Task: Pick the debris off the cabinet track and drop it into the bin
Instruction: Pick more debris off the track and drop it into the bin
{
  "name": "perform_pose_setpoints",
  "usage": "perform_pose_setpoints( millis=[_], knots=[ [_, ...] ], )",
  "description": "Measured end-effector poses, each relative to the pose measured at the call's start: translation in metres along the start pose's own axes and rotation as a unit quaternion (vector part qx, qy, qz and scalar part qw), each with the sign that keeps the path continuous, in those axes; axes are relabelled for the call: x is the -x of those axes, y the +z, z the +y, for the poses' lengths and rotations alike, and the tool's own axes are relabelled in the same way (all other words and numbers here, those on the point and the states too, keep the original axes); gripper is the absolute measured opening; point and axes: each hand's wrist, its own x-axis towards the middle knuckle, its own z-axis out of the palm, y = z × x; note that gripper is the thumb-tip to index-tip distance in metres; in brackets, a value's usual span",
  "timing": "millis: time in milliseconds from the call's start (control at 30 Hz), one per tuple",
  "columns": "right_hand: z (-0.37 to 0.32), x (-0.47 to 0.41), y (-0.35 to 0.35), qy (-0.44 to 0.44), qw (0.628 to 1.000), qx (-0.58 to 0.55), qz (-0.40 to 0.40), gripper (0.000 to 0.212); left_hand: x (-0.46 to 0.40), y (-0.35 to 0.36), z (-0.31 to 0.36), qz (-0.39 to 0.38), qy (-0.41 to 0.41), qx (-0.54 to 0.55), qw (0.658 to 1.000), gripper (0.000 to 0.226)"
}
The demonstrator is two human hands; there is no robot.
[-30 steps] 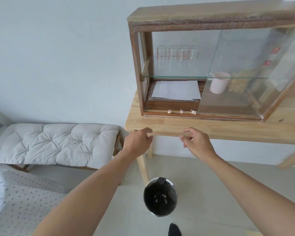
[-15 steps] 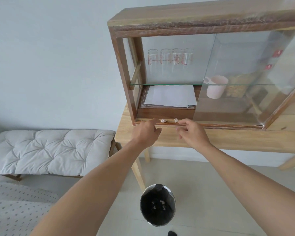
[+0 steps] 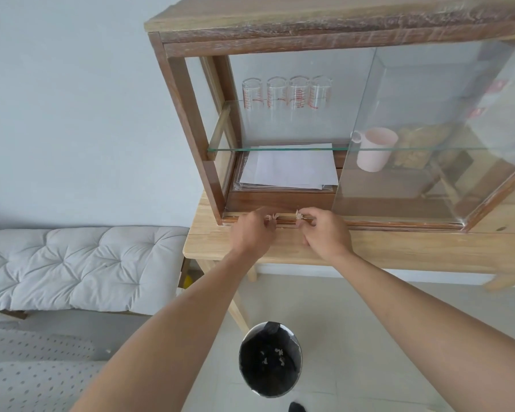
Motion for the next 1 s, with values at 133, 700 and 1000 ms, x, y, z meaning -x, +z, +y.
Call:
perform_pose_setpoints(
  millis=[133,700,1000],
  knots=[
    [-0.002,0.002,0.001,0.009,1.0,-0.016,0.024,0.012,0.006,-0.005,0.0,0.013,-0.012,0.032,0.999,0.026],
    [0.017,0.122,0.021,0.011,0.996,-0.069,-0.049,0.013,0.126,-0.035,-0.047,-0.043,-0.033,0.044,0.998,0.024],
    [0.068,0.175,0.071,0.054,0.988,-0.003,-0.148,0.02,0.179,0.0,-0.096,-0.103,-0.093,0.016,0.99,0.024]
  ],
)
